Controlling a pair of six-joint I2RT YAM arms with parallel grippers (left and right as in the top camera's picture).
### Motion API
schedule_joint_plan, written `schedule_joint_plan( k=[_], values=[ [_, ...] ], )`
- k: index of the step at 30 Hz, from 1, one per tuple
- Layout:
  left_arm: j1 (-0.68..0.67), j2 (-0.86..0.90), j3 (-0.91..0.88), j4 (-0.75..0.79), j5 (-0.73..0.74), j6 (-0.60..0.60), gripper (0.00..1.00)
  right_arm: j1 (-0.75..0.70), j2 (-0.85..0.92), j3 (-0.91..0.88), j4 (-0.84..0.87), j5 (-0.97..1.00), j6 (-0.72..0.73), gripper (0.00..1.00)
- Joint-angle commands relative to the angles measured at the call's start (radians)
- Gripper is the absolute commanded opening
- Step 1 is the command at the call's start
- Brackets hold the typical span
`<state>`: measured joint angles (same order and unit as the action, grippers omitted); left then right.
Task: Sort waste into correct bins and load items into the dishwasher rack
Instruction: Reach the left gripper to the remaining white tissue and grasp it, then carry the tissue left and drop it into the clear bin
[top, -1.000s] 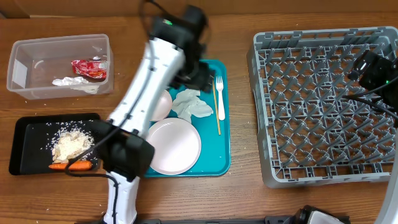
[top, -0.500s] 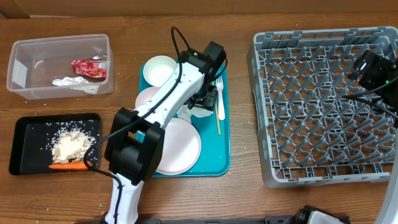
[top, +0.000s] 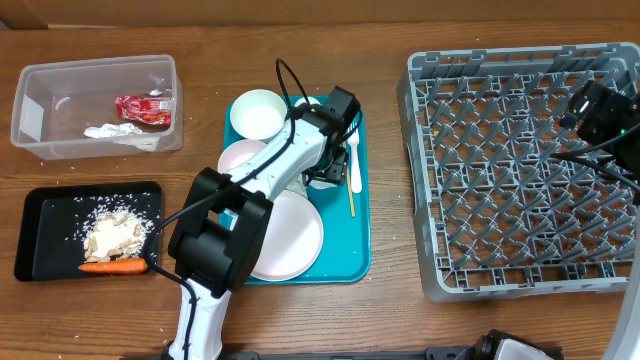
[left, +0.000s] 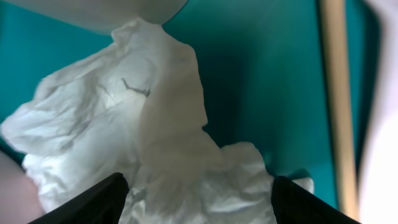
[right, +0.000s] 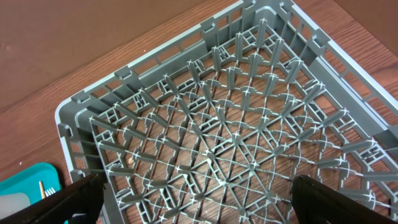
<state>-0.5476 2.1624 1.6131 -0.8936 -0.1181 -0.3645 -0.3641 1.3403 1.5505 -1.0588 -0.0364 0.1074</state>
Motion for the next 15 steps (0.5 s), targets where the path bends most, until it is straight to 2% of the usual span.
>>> schedule_joint_plan(
  k=[1, 2, 3, 7, 12, 15],
  values=[
    [0.005, 0.010, -0.030, 0.013, -0.023, 0.002, 0.71, 0.000, 0.002, 0.015, 0.005, 0.010, -0.004, 1.00],
    [0.005, 0.010, -0.032, 0.011, -0.021, 0.002, 0.64, 0.000, 0.002, 0.015, 0.005, 0.010, -0.004, 1.00],
    [0.004, 0.010, -0.032, 0.007, -0.019, 0.002, 0.53, 0.000, 0.002, 0.015, 0.005, 0.010, -0.004, 1.00],
    [0.004, 0.008, -0.019, -0.030, -0.019, 0.001, 0.04, 0.000, 0.002, 0.015, 0.005, 0.010, -0.004, 1.00],
    [0.004, -0.007, 0.076, -0.151, -0.020, -0.012, 0.04, 0.000, 0.002, 0.015, 0.005, 0.010, -0.004, 1.00],
    [0.004, -0.029, 0.197, -0.253, -0.021, -0.026, 0.04, 0.000, 0.002, 0.015, 0.005, 0.010, -0.004, 1.00]
  ],
)
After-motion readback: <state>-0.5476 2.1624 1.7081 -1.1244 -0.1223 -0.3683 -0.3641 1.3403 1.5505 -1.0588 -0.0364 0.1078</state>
